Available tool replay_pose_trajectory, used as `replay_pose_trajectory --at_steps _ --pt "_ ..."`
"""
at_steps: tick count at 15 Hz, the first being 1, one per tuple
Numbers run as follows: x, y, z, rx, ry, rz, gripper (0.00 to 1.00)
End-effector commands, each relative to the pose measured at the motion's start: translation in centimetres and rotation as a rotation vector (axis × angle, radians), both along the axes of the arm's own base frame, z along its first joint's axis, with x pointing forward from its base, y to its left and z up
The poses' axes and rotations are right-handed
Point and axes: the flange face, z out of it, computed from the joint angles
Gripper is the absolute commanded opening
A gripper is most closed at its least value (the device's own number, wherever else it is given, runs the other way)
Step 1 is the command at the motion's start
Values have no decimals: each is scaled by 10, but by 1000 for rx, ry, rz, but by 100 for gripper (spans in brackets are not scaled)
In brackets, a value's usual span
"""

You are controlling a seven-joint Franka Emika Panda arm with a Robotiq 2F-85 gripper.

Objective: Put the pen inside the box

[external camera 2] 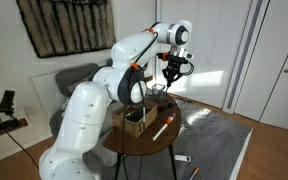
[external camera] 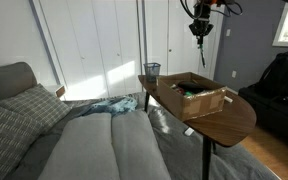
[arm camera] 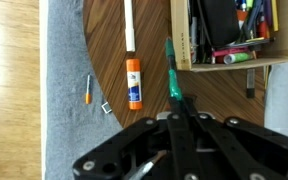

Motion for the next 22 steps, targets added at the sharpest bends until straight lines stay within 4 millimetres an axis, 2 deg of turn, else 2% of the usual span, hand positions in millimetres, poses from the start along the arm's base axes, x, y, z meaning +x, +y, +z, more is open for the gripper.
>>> replay_pose_trajectory --at_steps 1,6,7,10,12,15,20,22 --pt "0 -6 -2 -1 2 -10 7" --pt "0 -10 -1 -1 1 -17 7" --pt "-3 -17 -1 -13 16 -16 2" --pt "-11 -40 -5 8 76 -8 2" --pt "-11 -50 -20 22 113 -2 2" --pt "-1 -60 -48 50 120 -6 2" --pt "10 -52 -113 96 240 48 2" --pt "14 -49 -130 103 266 57 2"
